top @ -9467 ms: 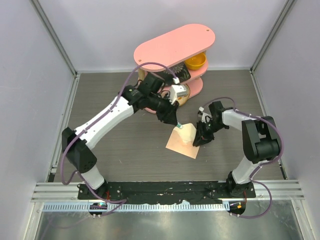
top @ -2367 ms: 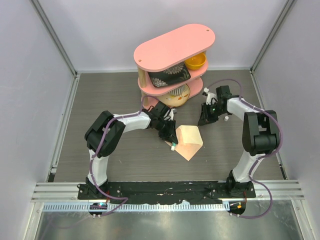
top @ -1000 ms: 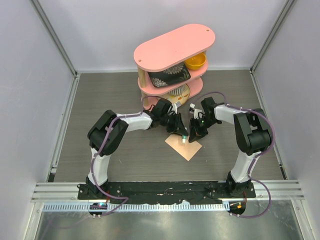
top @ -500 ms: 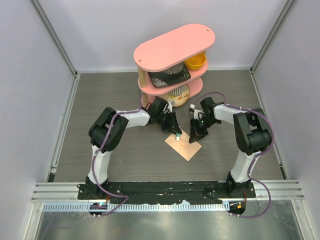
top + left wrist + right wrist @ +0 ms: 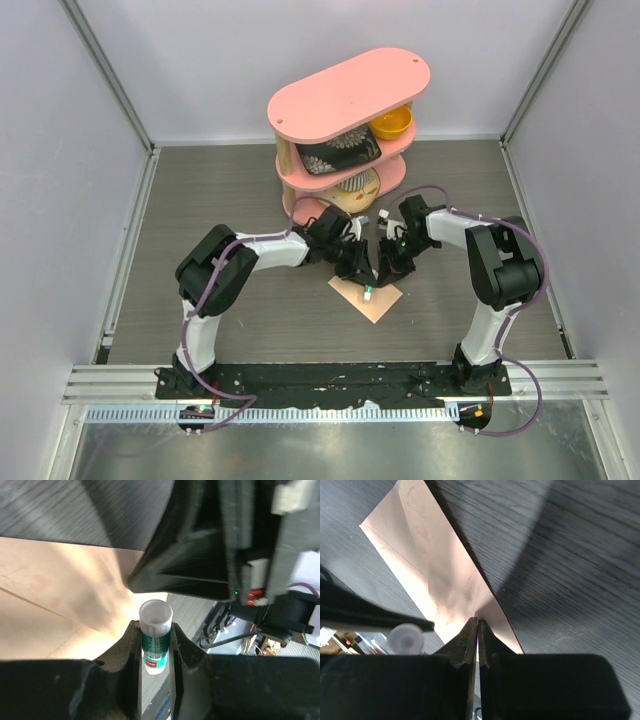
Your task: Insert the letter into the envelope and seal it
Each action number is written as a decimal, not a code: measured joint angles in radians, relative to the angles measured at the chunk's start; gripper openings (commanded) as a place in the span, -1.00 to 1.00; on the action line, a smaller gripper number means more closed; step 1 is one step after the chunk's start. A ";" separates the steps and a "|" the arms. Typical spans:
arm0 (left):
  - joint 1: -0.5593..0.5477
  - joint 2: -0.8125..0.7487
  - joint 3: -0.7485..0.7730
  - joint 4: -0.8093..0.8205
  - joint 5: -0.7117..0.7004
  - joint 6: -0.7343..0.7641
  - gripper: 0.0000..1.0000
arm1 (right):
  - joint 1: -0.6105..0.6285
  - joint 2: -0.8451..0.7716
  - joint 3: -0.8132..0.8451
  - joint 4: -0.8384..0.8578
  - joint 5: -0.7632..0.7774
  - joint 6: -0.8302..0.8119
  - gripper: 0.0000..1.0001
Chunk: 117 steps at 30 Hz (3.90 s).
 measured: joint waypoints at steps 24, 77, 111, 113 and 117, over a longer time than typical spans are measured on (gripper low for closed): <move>0.142 -0.061 -0.057 -0.158 0.029 0.112 -1.00 | 0.000 -0.006 -0.042 0.039 -0.102 0.056 -0.78; 0.006 0.042 0.039 -0.143 -0.100 0.007 -1.00 | -0.009 -0.013 -0.065 0.141 -0.046 0.200 -0.98; 0.057 0.075 0.056 -0.090 -0.107 -0.122 -1.00 | 0.057 -0.055 -0.072 0.154 0.040 0.189 -0.99; 0.067 0.073 0.050 -0.088 -0.105 -0.122 -1.00 | 0.056 -0.055 -0.072 0.154 0.040 0.189 -0.98; 0.105 0.042 0.006 -0.082 -0.098 -0.122 -1.00 | 0.055 -0.055 -0.072 0.154 0.037 0.187 -0.99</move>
